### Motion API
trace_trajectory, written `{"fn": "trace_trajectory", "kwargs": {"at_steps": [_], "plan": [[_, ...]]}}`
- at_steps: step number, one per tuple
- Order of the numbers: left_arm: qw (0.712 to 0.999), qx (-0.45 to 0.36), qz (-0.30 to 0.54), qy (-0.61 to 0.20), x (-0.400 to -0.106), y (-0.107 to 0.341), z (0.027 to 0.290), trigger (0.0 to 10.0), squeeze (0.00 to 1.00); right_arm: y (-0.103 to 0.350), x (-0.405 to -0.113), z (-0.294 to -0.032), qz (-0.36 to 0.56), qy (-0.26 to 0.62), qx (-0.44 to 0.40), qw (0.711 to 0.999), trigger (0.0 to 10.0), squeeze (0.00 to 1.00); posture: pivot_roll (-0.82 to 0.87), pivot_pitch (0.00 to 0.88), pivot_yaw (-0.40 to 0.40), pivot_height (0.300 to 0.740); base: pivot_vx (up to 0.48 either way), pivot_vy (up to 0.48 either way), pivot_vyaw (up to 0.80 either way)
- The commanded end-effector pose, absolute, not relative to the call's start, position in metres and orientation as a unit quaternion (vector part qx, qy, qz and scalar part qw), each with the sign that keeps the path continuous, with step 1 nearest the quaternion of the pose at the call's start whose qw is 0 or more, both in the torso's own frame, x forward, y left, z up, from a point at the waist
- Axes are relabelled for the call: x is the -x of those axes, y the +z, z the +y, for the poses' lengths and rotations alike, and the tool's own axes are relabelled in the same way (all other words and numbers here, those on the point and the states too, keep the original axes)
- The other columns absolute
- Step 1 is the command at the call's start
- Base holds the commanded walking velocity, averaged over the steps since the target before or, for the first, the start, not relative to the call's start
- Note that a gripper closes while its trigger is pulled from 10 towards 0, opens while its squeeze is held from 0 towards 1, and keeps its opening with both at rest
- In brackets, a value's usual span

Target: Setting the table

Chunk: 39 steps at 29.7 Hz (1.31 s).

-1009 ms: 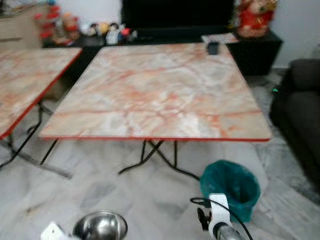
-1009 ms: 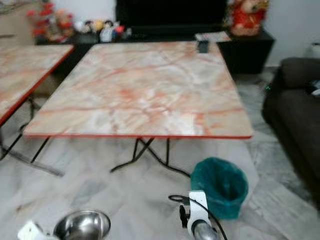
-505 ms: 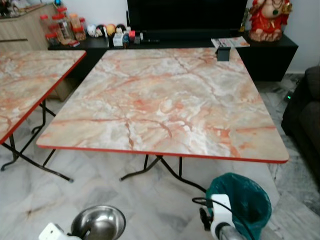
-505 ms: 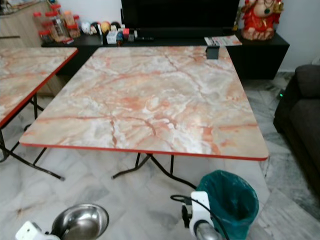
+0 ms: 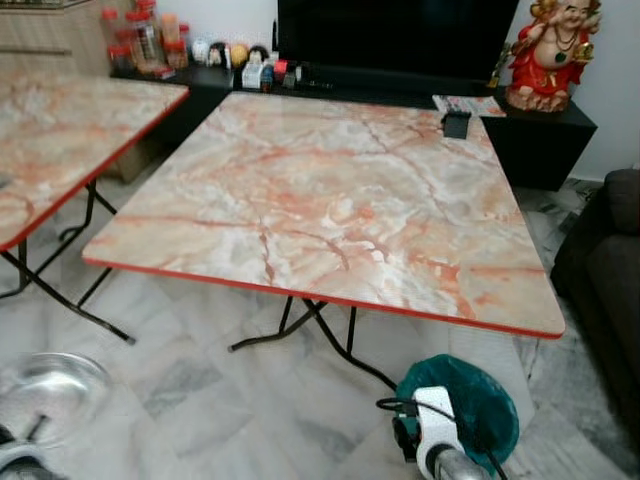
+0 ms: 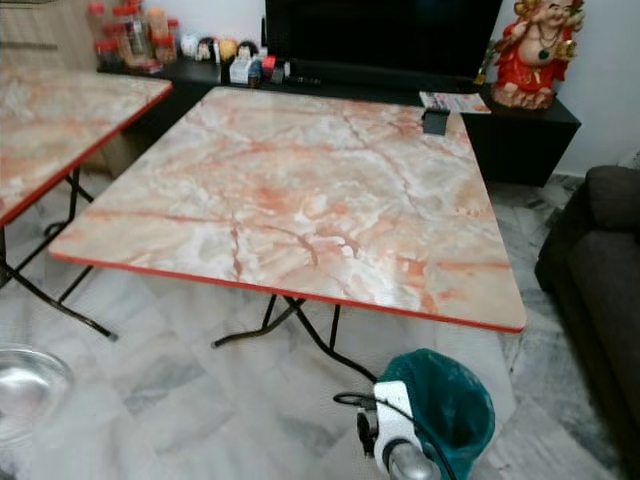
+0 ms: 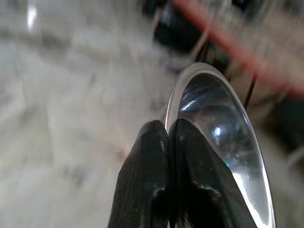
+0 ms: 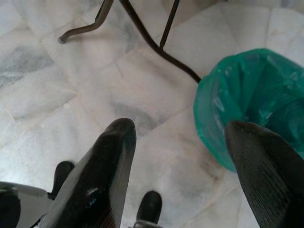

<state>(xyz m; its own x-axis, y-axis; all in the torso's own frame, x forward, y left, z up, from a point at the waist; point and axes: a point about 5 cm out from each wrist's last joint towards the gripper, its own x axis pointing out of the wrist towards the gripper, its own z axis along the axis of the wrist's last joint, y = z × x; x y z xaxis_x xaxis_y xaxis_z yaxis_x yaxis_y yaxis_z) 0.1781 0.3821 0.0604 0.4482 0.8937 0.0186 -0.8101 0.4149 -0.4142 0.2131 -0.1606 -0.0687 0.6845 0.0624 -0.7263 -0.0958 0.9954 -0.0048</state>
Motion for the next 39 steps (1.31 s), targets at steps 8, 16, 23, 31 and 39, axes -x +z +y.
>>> {"fn": "trace_trajectory", "kwargs": {"at_steps": [8,16,23,31,39], "plan": [[0.849,0.178,-0.320,0.380,-0.241,0.185,0.373,10.0,0.00,-0.066,-0.219,-0.158,0.391,0.043,0.019,0.919,10.0,0.00,0.15,0.000,-0.042,0.740,0.000,0.000,0.00],[0.907,0.329,-0.262,0.023,-0.309,0.235,0.263,10.0,0.00,-0.069,-0.213,-0.164,0.394,0.010,0.002,0.919,10.0,0.00,0.10,0.000,0.002,0.740,0.000,0.000,0.00],[0.915,0.381,-0.093,-0.091,-0.331,0.171,0.160,10.0,0.00,-0.073,-0.204,-0.169,0.401,-0.017,-0.010,0.916,10.0,0.00,0.06,0.004,0.035,0.740,0.000,0.000,0.00],[0.896,0.417,0.042,-0.145,-0.333,0.136,0.078,10.0,0.00,-0.074,-0.201,-0.173,0.399,-0.030,-0.013,0.916,10.0,0.00,0.03,0.023,0.049,0.740,0.000,0.000,0.00],[0.905,0.405,0.021,-0.130,-0.345,0.144,0.085,10.0,0.00,-0.075,-0.198,-0.176,0.399,-0.036,-0.012,0.916,10.0,0.00,0.01,0.019,0.058,0.740,0.105,0.000,0.00]]}}
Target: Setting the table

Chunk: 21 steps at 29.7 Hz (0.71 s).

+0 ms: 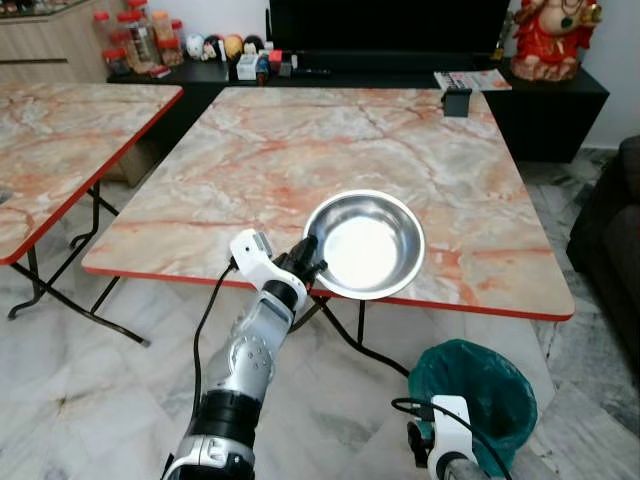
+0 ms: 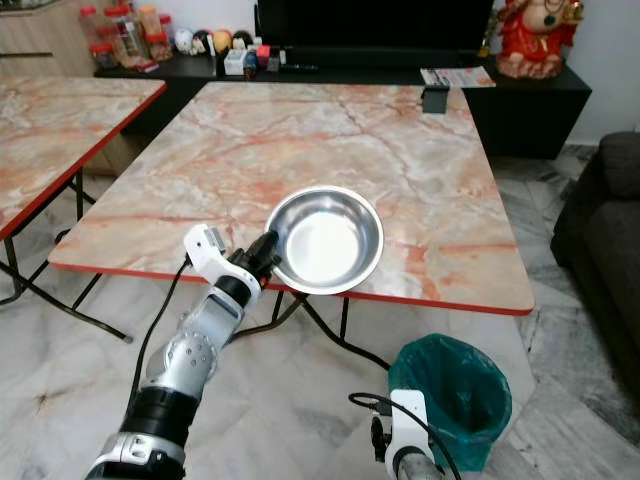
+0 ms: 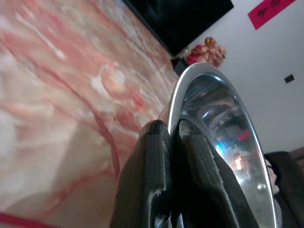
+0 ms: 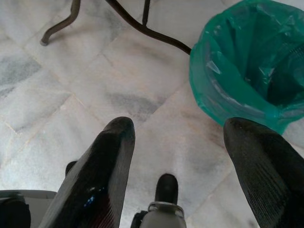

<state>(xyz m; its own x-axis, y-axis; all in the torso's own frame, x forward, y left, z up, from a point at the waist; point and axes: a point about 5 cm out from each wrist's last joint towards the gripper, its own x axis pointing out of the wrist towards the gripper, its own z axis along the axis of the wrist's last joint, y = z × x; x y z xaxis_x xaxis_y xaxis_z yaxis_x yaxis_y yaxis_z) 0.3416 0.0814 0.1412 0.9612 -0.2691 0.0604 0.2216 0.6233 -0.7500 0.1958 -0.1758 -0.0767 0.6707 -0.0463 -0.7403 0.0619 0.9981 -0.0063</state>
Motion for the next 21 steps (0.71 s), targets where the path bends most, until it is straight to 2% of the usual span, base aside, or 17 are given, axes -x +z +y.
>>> {"fn": "trace_trajectory", "kwargs": {"at_steps": [1,21], "plan": [[0.910,0.394,0.019,-0.126,-0.346,0.144,0.087,10.0,0.00,-0.075,-0.198,-0.177,0.400,-0.035,-0.011,0.916,10.0,0.00,0.01,0.019,0.058,0.740,0.345,0.000,0.00],[0.912,0.396,0.002,-0.106,-0.353,0.148,0.100,10.0,0.00,-0.076,-0.198,-0.174,0.405,-0.029,-0.002,0.914,10.0,0.00,0.00,0.000,0.080,0.740,0.395,0.000,0.00]]}}
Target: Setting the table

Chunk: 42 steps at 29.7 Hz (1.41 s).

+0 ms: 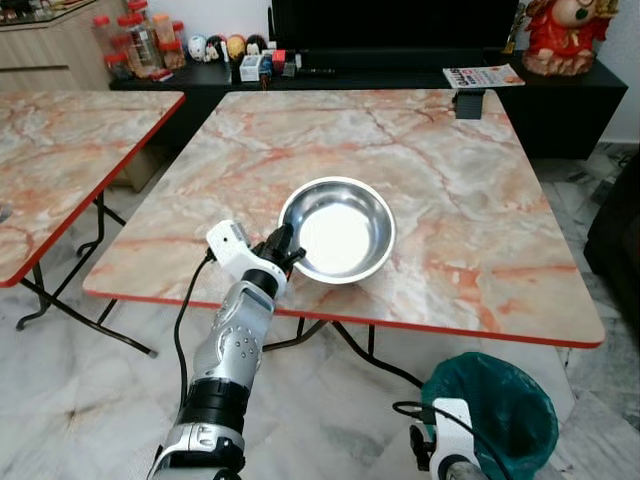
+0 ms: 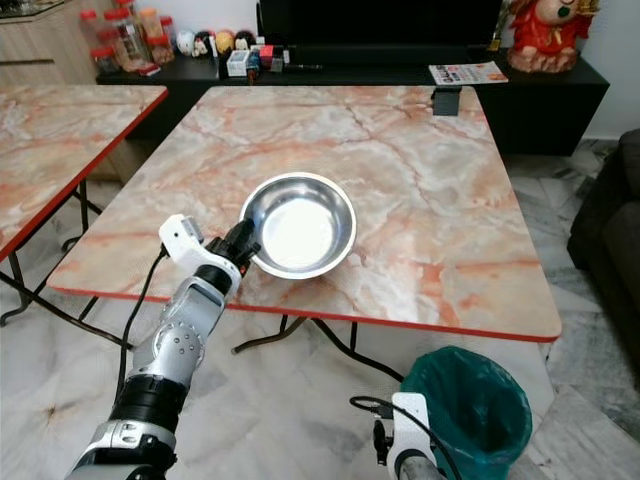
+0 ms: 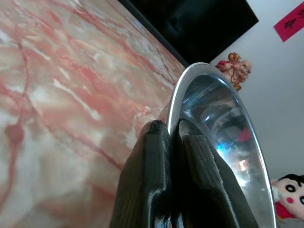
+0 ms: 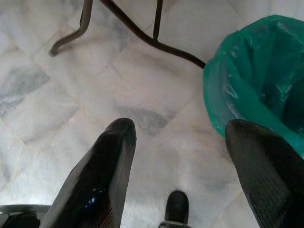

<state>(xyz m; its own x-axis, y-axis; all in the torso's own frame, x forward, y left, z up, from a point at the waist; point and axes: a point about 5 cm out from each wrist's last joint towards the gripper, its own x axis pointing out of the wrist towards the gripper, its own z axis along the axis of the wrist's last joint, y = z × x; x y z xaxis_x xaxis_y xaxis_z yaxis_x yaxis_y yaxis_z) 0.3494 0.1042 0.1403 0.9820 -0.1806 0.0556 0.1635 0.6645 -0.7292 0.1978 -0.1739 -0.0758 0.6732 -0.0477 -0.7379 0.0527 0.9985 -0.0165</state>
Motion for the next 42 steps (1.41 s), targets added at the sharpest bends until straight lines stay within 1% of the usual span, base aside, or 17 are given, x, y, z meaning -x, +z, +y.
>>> {"fn": "trace_trajectory", "kwargs": {"at_steps": [1,13,20,24,28,36,42], "plan": [[0.912,0.396,0.002,-0.106,-0.353,0.148,0.100,10.0,0.00,-0.076,-0.198,-0.174,0.405,-0.029,-0.002,0.914,10.0,0.00,0.00,0.000,0.080,0.740,0.435,0.000,0.00],[0.911,0.398,-0.002,-0.109,-0.353,0.151,0.102,10.0,0.00,-0.076,-0.197,-0.171,0.405,-0.034,-0.007,0.914,10.0,0.00,0.01,0.004,0.087,0.740,0.414,0.000,0.00],[0.904,0.411,0.034,-0.116,-0.350,0.139,0.101,10.0,0.00,-0.077,-0.196,-0.171,0.407,-0.037,-0.010,0.913,10.0,0.00,0.01,0.019,0.093,0.740,0.000,0.000,0.00],[0.892,0.434,0.063,-0.110,-0.346,0.129,0.102,10.0,0.00,-0.078,-0.195,-0.170,0.407,-0.039,-0.012,0.913,10.0,0.00,0.01,0.027,0.096,0.740,0.000,0.000,0.00],[0.893,0.421,0.111,-0.114,-0.342,0.116,0.102,10.0,0.00,-0.078,-0.193,-0.171,0.409,-0.041,-0.013,0.912,10.0,0.00,0.01,0.033,0.101,0.740,0.000,0.000,0.00],[0.895,0.414,0.135,-0.094,-0.341,0.111,0.105,10.0,0.00,-0.080,-0.190,-0.168,0.412,-0.038,-0.013,0.910,10.0,0.00,0.01,0.042,0.112,0.740,0.000,0.000,0.00],[0.891,0.410,0.175,-0.091,-0.343,0.105,0.096,10.0,0.00,-0.082,-0.186,-0.168,0.415,-0.046,-0.019,0.908,10.0,0.00,0.01,0.044,0.122,0.740,0.000,0.000,0.00]]}}
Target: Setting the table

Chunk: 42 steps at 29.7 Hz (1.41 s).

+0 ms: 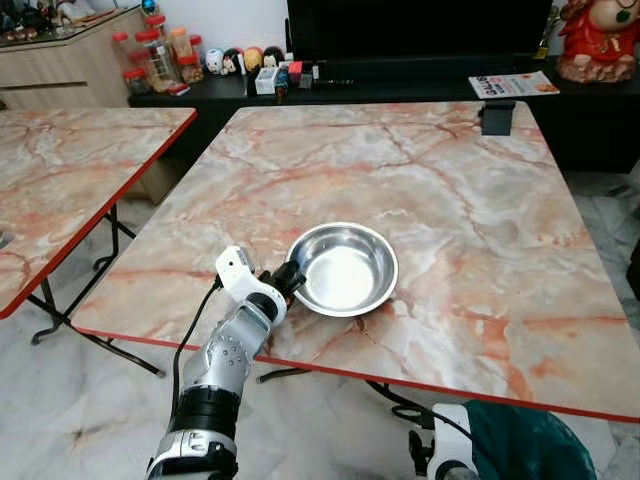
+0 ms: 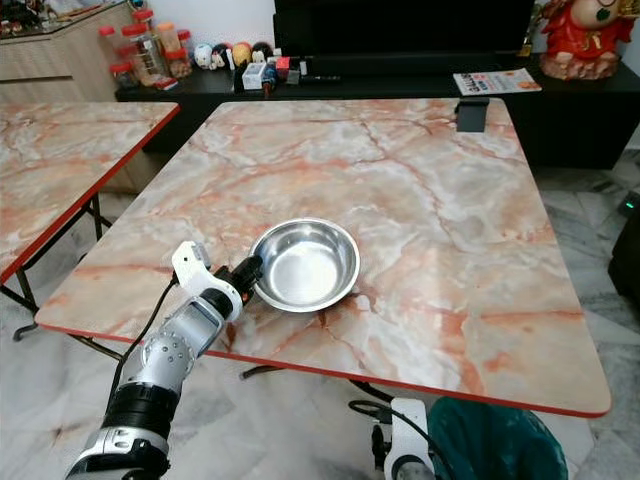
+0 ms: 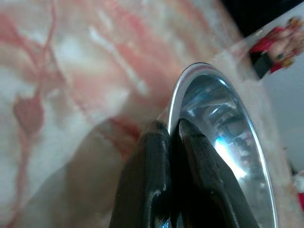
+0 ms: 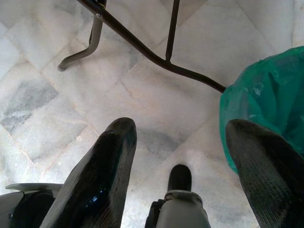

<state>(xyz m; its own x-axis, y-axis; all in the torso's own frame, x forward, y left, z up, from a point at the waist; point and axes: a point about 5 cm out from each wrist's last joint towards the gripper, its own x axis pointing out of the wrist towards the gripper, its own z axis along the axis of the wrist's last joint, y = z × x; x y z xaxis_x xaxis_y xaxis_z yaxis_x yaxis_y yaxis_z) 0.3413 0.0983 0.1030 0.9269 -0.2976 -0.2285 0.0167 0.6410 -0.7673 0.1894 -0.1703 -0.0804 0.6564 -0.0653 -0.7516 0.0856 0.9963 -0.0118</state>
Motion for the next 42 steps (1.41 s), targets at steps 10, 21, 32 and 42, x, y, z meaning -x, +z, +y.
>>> {"fn": "trace_trajectory", "kwargs": {"at_steps": [10,21,32,42], "plan": [[0.880,0.410,0.212,-0.111,-0.337,0.099,0.090,10.0,0.00,-0.083,-0.185,-0.169,0.416,-0.050,-0.022,0.908,10.0,0.00,0.01,0.042,0.126,0.740,0.000,0.000,0.00],[0.882,0.409,0.210,-0.108,-0.333,0.099,0.095,10.0,1.00,-0.081,-0.188,-0.170,0.413,-0.044,-0.022,0.909,10.0,0.00,0.01,0.034,0.110,0.740,0.000,0.000,0.00],[0.887,0.415,0.157,-0.132,-0.335,0.121,0.101,10.0,1.00,-0.078,-0.195,-0.171,0.407,-0.041,-0.019,0.912,10.0,0.00,0.03,0.018,0.090,0.740,0.000,0.000,0.00],[0.890,0.430,0.107,-0.109,-0.330,0.131,0.130,10.0,0.00,-0.073,-0.204,-0.171,0.399,-0.033,-0.017,0.916,10.0,0.00,0.04,0.003,0.067,0.740,0.000,0.000,0.00]]}}
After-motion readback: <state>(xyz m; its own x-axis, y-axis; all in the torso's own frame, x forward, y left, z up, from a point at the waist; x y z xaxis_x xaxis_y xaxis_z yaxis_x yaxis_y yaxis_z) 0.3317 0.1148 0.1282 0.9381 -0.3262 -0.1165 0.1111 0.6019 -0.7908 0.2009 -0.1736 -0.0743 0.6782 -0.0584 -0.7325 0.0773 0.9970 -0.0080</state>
